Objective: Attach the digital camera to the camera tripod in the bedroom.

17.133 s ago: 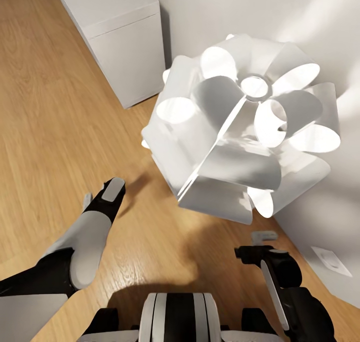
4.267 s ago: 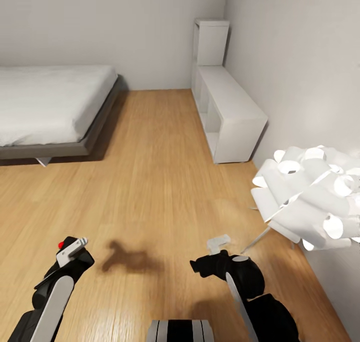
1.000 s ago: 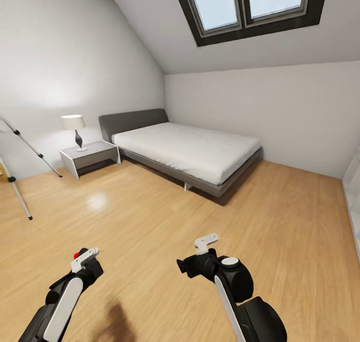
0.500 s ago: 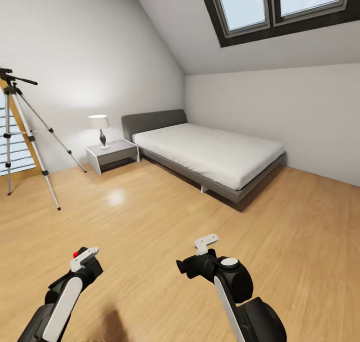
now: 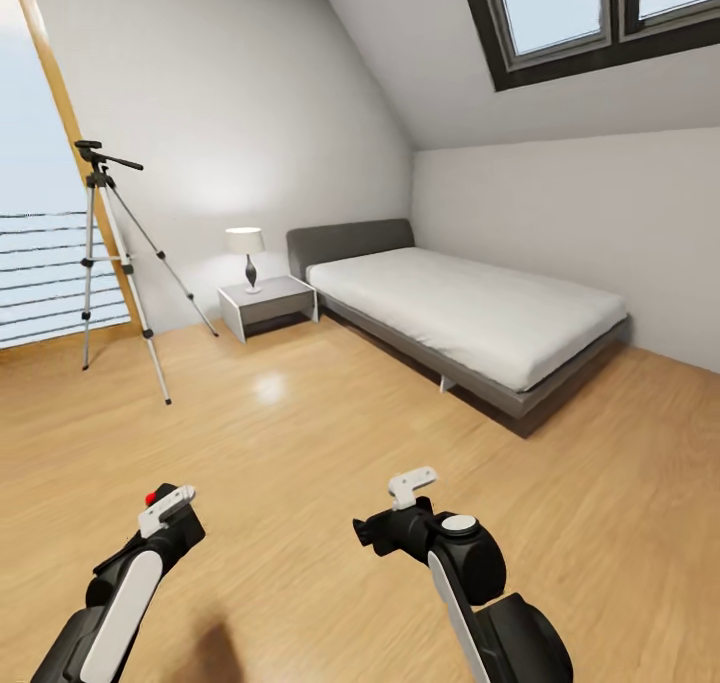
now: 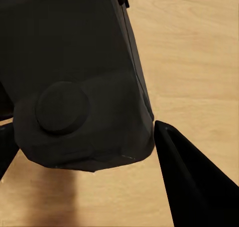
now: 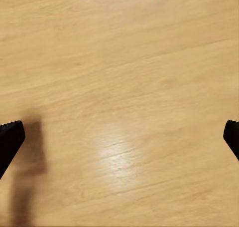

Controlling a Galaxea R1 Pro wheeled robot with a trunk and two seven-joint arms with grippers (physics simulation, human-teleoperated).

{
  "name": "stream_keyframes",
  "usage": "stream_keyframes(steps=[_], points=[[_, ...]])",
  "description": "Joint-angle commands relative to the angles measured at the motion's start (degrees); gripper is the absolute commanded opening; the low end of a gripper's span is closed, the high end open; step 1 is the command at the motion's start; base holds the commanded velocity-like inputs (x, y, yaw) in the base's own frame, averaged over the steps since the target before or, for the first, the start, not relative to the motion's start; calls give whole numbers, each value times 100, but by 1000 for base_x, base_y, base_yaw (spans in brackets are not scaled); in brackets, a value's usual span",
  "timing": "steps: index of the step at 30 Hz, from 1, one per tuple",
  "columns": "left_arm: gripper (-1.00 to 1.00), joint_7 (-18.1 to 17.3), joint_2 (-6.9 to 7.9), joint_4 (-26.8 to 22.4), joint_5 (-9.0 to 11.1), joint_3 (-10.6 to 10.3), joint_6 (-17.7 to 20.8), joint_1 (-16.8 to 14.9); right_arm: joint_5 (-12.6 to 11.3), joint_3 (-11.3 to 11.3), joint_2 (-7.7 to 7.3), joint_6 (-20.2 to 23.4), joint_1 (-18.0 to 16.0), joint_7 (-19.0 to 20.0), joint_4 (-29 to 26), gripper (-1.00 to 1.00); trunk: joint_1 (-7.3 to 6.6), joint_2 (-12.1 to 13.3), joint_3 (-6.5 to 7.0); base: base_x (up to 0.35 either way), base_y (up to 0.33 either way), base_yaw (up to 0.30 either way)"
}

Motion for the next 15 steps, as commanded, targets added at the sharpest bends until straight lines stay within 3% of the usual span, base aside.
stream_keyframes(steps=[1,15], points=[[-100,44,4,-12,47,3,14,0,37,-1,2,28,-3,40,-6,100,0,-3,-6,161,226,153],[-100,42,10,-23,71,32,22,8,36,24,2,24,-8,54,-6,100,0,-3,-6,179,285,42]])
